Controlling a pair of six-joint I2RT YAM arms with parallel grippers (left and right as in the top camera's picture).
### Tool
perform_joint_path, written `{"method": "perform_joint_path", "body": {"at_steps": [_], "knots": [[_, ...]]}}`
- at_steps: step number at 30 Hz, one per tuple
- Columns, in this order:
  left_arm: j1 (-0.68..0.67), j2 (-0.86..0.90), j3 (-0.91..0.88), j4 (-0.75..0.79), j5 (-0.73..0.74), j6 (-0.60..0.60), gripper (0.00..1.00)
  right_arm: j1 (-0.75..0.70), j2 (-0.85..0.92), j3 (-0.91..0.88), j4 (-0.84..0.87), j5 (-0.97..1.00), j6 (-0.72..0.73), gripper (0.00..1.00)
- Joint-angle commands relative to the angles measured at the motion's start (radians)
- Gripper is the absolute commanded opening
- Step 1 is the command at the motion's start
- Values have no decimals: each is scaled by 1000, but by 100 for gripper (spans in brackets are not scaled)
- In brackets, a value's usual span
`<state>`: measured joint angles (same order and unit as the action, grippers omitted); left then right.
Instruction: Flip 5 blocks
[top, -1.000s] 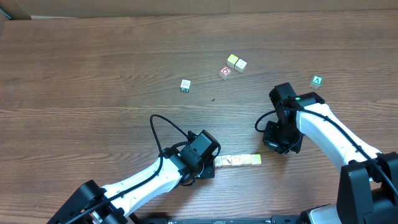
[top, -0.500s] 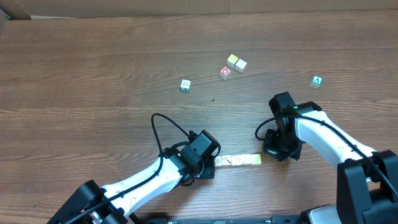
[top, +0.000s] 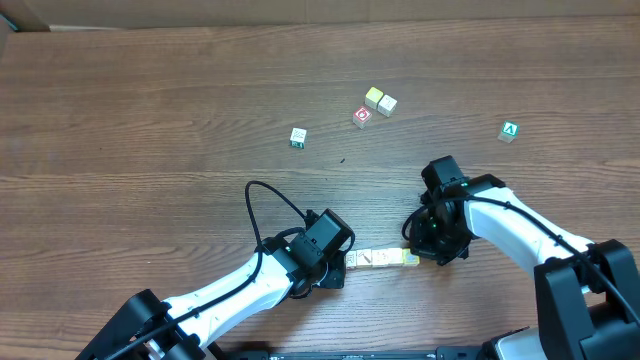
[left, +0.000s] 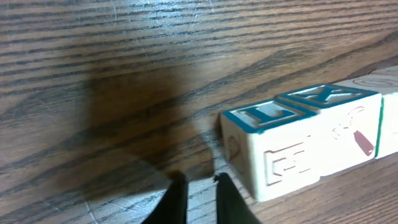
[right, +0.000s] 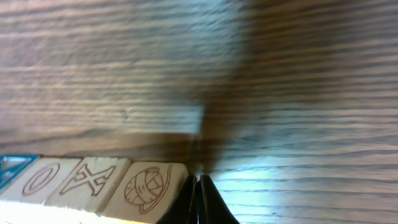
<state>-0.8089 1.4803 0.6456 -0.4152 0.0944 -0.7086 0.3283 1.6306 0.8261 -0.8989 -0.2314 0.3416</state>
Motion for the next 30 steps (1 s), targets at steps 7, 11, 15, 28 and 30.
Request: {"method": "perform_joint_path", "body": {"at_steps": [7,11,15,28,30], "knots": [[10,8,-7,0,6,53,4,13,-2,-5,-7,-25,-24,4],[10,8,-7,-2,-10,59,4,13,-2,-5,-10,-25,-24,4],[10,10,-7,-3,-38,59,4,13,-2,-5,-13,-25,-20,4],[11,10,-7,2,-101,51,4,13,-2,-5,-26,-25,0,4],[11,10,-7,5,-114,51,4,13,-2,-5,-26,-25,3,4]]}}
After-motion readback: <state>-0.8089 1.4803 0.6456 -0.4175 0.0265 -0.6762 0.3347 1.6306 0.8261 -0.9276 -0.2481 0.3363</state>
